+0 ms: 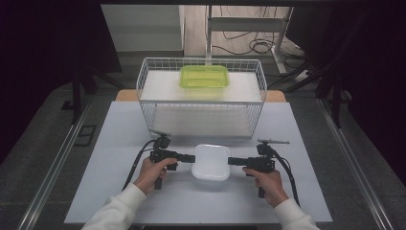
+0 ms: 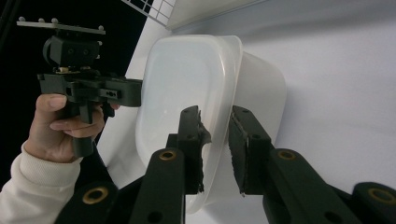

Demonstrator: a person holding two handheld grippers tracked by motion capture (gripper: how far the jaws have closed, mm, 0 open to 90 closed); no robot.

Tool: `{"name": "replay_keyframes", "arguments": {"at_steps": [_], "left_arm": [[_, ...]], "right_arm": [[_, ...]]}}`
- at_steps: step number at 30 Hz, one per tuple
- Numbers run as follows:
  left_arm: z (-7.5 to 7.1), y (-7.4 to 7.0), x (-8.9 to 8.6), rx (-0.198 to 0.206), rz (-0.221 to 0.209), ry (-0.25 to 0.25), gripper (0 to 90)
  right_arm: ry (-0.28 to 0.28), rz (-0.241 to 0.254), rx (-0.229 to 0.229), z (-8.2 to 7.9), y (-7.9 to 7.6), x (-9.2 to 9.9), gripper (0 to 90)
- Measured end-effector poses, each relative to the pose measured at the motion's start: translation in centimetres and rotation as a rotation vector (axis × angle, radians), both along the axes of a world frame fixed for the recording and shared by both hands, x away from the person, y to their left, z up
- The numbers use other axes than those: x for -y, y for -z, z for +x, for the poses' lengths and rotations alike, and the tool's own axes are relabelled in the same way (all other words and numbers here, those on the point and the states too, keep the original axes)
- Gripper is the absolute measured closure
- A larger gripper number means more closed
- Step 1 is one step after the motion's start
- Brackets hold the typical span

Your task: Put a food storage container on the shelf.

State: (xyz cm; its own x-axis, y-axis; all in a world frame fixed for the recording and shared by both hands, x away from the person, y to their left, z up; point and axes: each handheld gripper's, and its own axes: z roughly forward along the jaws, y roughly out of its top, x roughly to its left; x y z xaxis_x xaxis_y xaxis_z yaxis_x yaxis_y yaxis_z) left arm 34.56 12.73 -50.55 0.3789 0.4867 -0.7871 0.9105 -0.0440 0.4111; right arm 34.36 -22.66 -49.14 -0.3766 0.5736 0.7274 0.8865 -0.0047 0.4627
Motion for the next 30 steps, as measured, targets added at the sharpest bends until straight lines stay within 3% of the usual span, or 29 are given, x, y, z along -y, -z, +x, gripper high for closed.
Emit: {"name": "replay_keyframes", "arguments": {"at_steps": [11,30], "left_arm": [[-0.6,-0.7,0.1,0.062,0.017,0.001,80.1],[-1.0,-2.0,0.0,0.133,0.017,-0.001,79.8]], "right_arm": [[-0.017,-0.036,0.08,-0.3,-0.7,0.0,77.7],[-0.054,-0.021,0.17,-0.5,-2.3,0.1,78.2]]}}
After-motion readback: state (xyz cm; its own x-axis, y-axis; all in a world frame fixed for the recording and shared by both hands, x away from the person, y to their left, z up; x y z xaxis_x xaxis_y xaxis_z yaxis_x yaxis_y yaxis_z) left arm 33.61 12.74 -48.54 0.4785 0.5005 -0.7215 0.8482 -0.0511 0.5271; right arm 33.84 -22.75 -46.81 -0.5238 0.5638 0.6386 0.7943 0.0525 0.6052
